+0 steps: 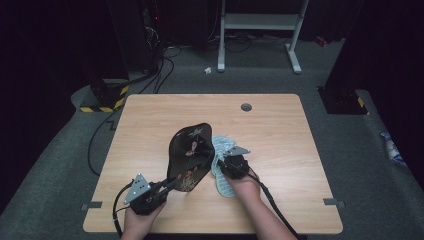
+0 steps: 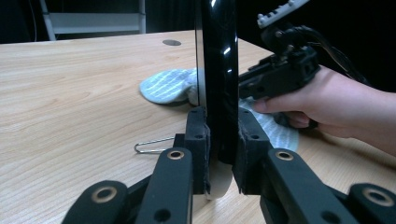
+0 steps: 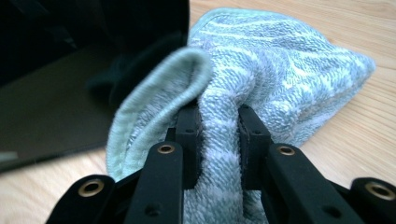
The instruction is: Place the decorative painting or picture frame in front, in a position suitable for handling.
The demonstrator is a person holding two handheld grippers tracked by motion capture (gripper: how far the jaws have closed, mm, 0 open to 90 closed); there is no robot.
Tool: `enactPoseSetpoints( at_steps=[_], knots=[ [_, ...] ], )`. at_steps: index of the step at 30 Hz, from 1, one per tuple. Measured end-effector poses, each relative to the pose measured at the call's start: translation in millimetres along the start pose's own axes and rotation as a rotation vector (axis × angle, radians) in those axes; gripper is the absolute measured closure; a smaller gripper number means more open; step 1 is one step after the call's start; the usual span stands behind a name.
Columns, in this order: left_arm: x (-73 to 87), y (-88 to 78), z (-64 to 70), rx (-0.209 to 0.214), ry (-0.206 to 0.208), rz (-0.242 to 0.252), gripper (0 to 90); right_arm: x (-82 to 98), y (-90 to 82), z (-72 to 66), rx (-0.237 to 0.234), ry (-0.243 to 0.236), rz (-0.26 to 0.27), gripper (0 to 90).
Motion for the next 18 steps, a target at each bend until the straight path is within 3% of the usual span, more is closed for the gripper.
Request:
enactPoseSetpoints(
  at_steps=[8, 18],
  knots=[
    [-6.4, 16.3, 8.0, -0.036, -0.013, -0.003, 78.1, 28.7, -39.6, 21.1, 0.065, -0.036, 0.017, 73.2],
    [-14.7, 34.8, 10.9, -0.043, 0.001, -0.03, 77.7, 61.9, -83.1, 49.3, 0.102, -0.005, 0.05, 72.8]
  ],
)
Point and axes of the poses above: each handheld gripper's, and its own axes: y roughly forward along the jaws, x roughly out of its underside, z roughly to its right, the point moved 4 cm from there along y, roughly forward along the jaws, and after that the axes turned 15 degrees about y, right-handed, at the moved point
